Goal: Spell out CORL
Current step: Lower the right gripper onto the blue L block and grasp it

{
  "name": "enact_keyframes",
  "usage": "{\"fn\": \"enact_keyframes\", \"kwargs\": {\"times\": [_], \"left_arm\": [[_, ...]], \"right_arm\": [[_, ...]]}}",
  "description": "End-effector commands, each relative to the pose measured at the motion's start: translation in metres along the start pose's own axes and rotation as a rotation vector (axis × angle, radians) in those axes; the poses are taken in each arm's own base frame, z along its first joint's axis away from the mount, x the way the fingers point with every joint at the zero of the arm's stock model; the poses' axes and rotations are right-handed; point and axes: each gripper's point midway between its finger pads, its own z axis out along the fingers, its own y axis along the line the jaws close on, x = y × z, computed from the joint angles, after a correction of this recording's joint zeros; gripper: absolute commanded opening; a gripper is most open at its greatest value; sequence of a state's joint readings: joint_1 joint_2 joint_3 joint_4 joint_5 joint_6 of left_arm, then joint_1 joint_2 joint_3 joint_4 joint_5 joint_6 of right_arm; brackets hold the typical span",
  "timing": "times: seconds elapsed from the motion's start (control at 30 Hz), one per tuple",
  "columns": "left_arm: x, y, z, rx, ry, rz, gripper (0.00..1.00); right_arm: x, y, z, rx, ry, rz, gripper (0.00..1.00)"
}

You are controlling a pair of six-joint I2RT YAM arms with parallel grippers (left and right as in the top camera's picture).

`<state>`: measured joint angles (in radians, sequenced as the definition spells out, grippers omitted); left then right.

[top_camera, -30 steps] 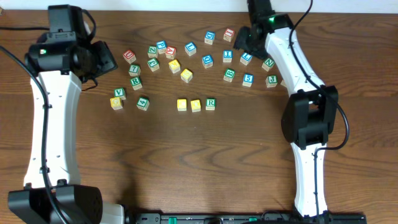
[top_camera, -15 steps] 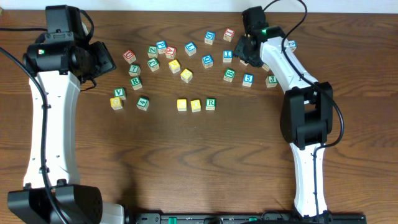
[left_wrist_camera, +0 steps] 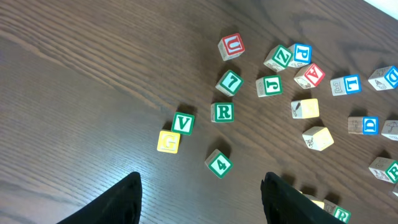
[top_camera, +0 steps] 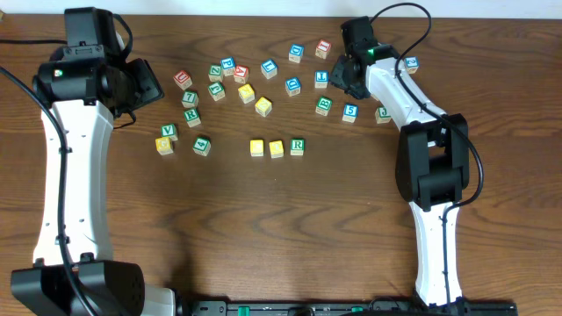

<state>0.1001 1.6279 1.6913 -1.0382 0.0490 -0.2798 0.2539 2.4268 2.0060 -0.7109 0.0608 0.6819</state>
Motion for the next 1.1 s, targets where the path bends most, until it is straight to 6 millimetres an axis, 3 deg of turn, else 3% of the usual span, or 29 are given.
{"fn": "enact_keyframes", "kwargs": {"times": [0.0, 0.23, 0.47, 0.6, 0.8, 0.93, 1.07], "left_arm": [[-0.001, 0.002, 0.001, -0.014, 0.0, 0.016, 0.61], [-0.001, 0.002, 0.001, -0.014, 0.0, 0.016, 0.61], [-0.001, 0.002, 0.001, -0.014, 0.0, 0.016, 0.61], [-0.001, 0.002, 0.001, -0.014, 0.0, 0.016, 0.61], [-0.001, 0.002, 0.001, -0.014, 0.0, 0.016, 0.61], [-0.001, 0.002, 0.001, -0.014, 0.0, 0.016, 0.61], [-0.001, 0.003, 0.001, -0.014, 0.001, 0.016, 0.61]], "right_arm": [[0.001, -0.003, 0.003, 0.018, -0.004, -0.013, 0.35], [0.0, -0.005, 0.003, 0.018, -0.004, -0.069, 0.28], [-0.003, -0.005, -0.007, 0.015, -0.003, -0.12, 0.29], [-0.014, -0.002, -0.032, -0.001, -0.027, -0.129, 0.31], [-0.034, 0.005, -0.088, -0.04, -0.09, -0.163, 0.31], [-0.036, 0.006, -0.123, -0.051, -0.108, -0.197, 0.31], [-0.034, 0.005, -0.131, -0.049, -0.099, -0.213, 0.36]]}}
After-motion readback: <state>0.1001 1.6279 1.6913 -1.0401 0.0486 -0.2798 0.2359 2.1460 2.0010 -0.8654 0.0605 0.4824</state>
